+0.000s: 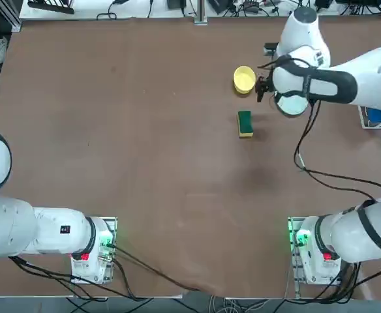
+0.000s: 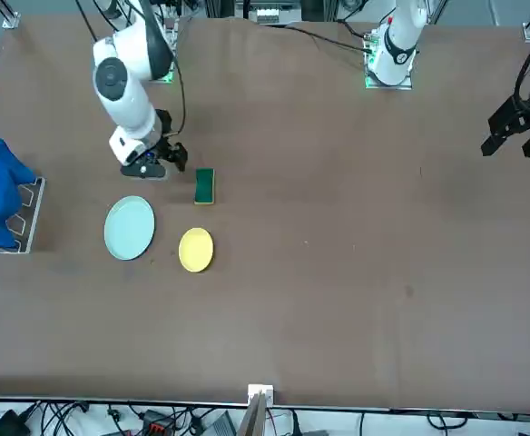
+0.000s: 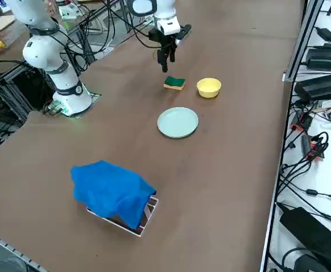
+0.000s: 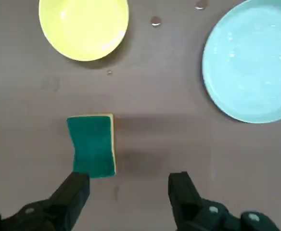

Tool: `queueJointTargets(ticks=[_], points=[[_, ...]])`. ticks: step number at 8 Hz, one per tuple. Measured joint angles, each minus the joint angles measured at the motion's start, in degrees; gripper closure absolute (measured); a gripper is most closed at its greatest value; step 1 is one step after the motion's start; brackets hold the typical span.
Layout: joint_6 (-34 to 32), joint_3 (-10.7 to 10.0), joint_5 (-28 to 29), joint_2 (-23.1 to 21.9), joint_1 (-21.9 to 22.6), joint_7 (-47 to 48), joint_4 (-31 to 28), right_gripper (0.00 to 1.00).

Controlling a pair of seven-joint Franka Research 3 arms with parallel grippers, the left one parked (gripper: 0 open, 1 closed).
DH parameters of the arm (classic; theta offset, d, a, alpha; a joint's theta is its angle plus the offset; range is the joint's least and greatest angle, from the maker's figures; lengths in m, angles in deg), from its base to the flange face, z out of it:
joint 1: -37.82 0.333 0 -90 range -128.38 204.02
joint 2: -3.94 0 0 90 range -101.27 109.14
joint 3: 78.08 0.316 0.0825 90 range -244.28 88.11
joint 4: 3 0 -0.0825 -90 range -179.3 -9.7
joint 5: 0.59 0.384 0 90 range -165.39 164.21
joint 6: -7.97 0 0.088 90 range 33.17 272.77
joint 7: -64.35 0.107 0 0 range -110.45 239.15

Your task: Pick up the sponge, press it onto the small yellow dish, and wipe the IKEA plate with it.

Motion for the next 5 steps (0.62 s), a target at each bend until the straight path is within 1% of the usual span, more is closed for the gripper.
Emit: queueJointTargets(ticks=[3,5], points=[[9.02,-0.05,0.01,6.39,0.87,1.0,-0.31,0.0],[13.49,-0.04,0.01,10.42,2.29,3.01,-0.31,0.0]])
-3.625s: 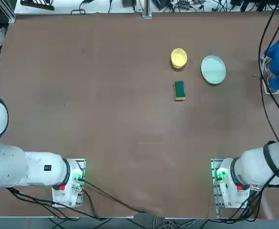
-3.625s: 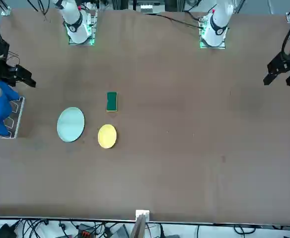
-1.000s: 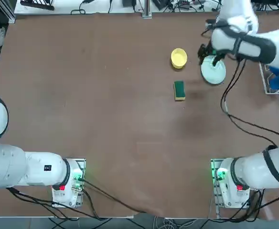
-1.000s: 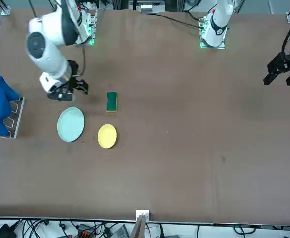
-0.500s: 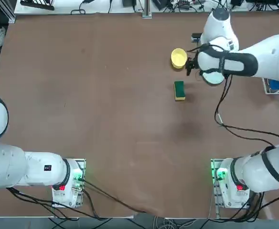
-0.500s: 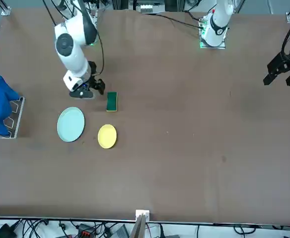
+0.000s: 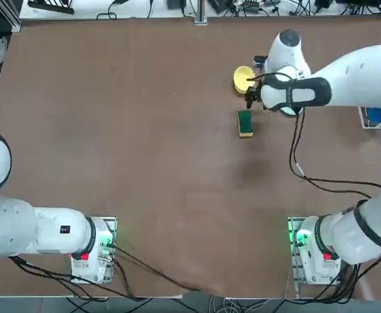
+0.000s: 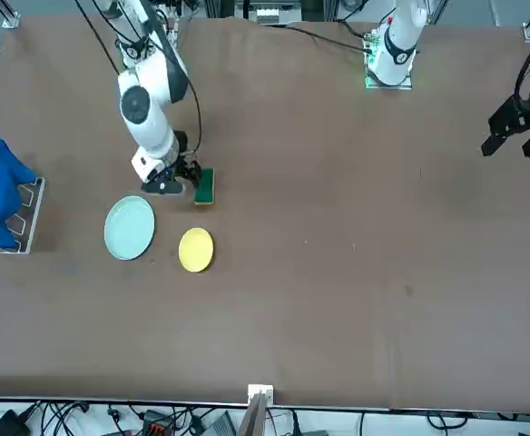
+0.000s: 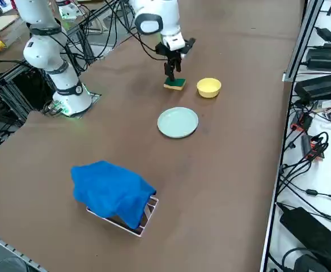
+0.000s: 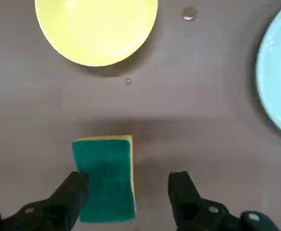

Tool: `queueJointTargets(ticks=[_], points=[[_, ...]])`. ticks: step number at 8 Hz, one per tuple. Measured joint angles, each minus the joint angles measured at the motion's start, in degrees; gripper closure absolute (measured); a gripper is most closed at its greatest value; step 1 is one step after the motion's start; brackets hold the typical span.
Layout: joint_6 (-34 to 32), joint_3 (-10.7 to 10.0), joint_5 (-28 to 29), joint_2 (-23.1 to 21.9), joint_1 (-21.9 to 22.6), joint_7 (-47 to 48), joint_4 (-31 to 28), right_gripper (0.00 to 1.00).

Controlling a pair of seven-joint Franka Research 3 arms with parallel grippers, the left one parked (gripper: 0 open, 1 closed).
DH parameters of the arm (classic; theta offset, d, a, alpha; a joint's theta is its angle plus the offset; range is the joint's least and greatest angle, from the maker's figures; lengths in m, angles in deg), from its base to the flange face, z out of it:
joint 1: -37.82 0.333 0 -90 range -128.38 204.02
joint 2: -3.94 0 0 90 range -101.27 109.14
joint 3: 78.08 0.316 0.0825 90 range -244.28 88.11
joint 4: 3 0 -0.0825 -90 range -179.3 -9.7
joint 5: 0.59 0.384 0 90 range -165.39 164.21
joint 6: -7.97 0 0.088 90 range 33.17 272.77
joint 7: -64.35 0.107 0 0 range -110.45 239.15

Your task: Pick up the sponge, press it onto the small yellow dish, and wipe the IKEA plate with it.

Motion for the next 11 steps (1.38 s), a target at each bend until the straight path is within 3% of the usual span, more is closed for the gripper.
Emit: queueJointTargets(ticks=[3,11], points=[[3.93,0.0,0.0,3.37,1.85,2.55,-0.08,0.0],[9.55,0.01,0.0,4.47,4.19,2.71,-3.77,0.0]])
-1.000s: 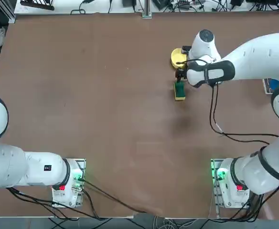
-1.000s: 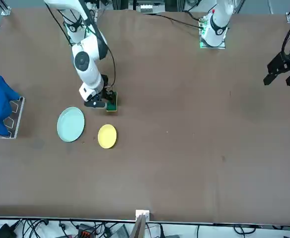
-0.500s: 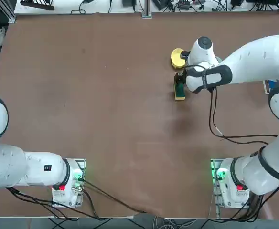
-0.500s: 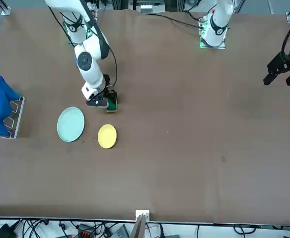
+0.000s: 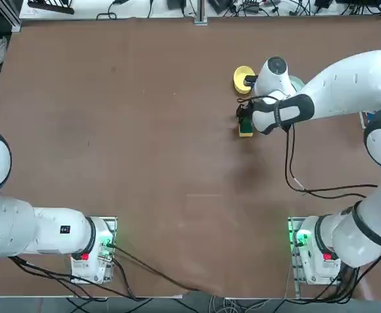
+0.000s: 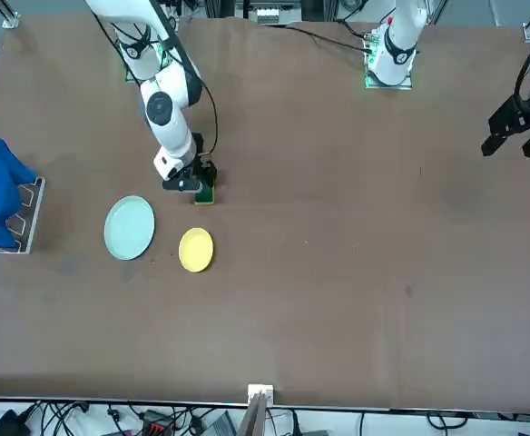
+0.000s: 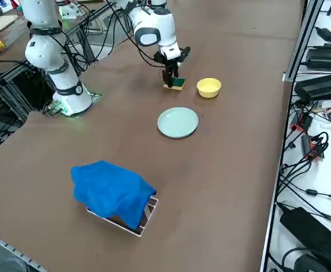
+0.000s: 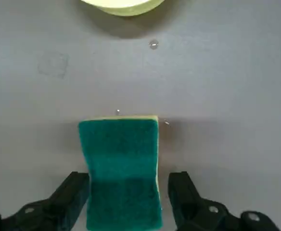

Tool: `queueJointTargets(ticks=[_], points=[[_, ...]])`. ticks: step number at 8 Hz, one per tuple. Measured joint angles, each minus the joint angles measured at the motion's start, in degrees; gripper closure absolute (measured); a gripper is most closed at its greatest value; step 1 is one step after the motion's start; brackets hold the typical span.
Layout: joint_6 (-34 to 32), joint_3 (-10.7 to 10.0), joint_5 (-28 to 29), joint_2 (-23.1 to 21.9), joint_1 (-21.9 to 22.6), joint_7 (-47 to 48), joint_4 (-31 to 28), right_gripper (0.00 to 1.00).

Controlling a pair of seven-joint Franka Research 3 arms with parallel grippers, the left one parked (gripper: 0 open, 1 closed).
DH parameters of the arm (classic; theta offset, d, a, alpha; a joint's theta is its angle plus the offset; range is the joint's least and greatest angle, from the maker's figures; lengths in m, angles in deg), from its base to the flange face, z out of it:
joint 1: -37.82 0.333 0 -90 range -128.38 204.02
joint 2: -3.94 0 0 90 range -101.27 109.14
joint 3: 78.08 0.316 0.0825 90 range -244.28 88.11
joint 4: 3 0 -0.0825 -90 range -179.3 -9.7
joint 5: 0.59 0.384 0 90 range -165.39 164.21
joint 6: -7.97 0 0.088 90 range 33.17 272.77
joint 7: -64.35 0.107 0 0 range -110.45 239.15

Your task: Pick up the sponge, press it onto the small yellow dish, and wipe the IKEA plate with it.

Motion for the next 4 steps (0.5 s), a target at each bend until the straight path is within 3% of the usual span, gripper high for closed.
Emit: queueJointTargets(ticks=[4], points=[[0.48,0.0,0.0,1.05,0.72,0.0,-0.05,0.0]])
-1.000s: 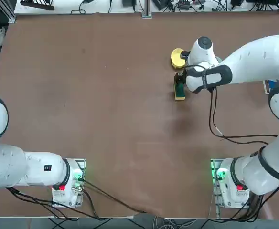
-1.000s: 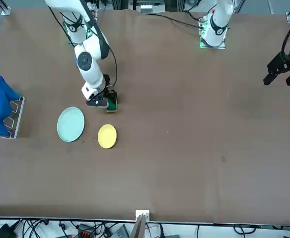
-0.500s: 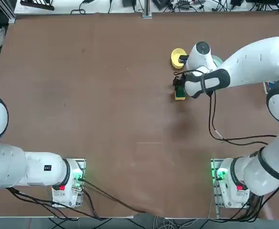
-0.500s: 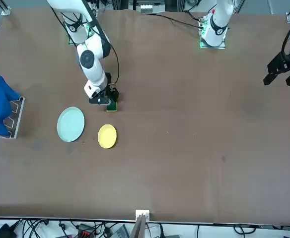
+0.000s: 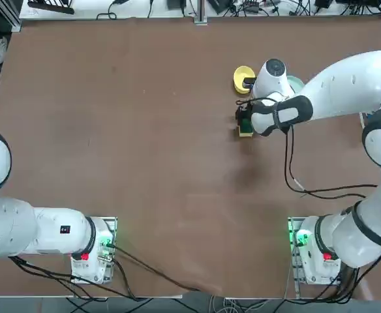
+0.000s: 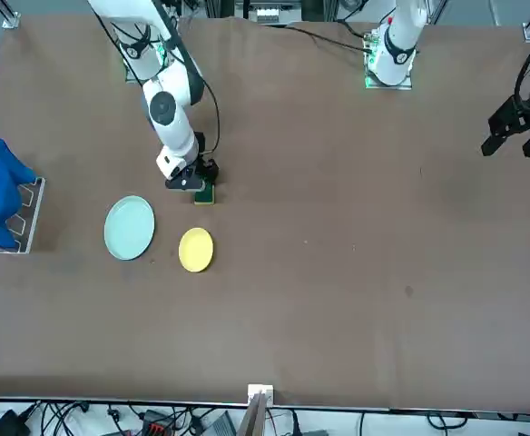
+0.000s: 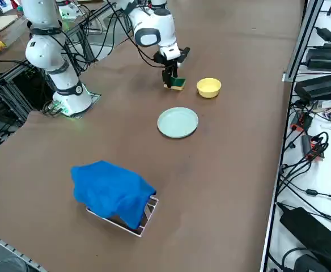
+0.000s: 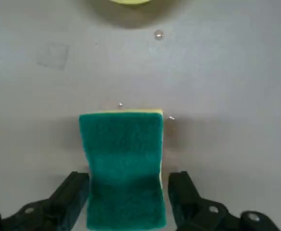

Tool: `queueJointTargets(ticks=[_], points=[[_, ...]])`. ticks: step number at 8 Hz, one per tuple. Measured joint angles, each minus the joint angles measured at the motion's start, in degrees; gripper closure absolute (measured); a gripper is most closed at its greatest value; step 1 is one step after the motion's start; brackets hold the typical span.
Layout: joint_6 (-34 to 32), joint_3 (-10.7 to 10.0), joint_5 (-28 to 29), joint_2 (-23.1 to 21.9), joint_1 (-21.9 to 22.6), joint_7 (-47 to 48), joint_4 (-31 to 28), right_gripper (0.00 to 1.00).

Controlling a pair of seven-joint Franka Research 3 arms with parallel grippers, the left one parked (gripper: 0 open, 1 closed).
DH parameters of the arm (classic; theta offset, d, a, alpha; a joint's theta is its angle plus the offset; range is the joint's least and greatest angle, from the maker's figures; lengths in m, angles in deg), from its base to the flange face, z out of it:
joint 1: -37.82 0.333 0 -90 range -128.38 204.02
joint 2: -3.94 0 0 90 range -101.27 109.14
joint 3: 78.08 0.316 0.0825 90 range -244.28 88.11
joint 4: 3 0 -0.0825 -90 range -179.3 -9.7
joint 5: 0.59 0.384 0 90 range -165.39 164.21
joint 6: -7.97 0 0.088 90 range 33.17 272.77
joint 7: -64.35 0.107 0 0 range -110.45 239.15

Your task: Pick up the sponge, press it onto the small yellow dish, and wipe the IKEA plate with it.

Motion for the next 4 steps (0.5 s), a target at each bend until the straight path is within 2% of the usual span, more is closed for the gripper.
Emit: queueJointTargets(ticks=[4], points=[[1.79,-0.04,0.0,1.99,0.61,0.01,0.0,0.01]])
